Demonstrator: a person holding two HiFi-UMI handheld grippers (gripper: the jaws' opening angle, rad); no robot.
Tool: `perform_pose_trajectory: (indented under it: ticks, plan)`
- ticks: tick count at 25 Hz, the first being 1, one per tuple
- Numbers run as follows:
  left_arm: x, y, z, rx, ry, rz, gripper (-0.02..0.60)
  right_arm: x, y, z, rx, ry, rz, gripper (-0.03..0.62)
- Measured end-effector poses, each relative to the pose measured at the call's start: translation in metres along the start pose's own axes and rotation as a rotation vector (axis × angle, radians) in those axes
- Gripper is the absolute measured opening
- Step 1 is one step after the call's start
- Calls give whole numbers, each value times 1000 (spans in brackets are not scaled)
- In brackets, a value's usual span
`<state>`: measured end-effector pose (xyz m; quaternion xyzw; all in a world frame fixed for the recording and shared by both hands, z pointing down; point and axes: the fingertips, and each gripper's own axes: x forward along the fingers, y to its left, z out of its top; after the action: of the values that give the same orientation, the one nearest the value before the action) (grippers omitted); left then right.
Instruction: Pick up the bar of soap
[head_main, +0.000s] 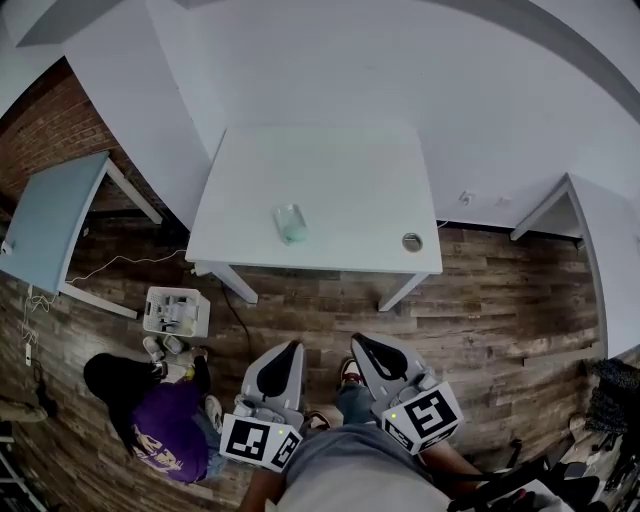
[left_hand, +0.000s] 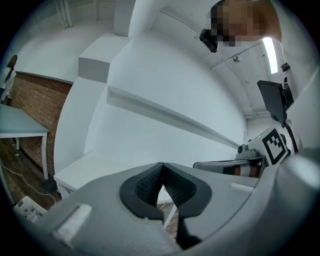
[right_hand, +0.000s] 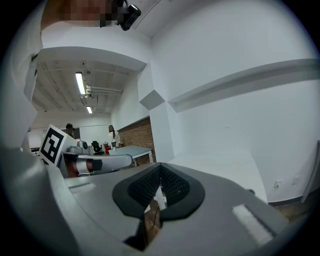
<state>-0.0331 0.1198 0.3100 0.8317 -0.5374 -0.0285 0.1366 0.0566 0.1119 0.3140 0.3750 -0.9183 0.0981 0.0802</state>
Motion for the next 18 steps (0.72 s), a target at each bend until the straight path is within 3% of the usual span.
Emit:
perform_pose_trajectory:
  ticks: [9,14,18]
  plan:
    - [54,1,7,5,-3,-13,0,21,-55,9,-13,-5,6,2]
    - [83,-5,11,85,8,-8,2,29,-84,14,-10,-14,7,3]
    - [105,-13,7,66,26,-22,2,32,-104,18,12,-32,14,2]
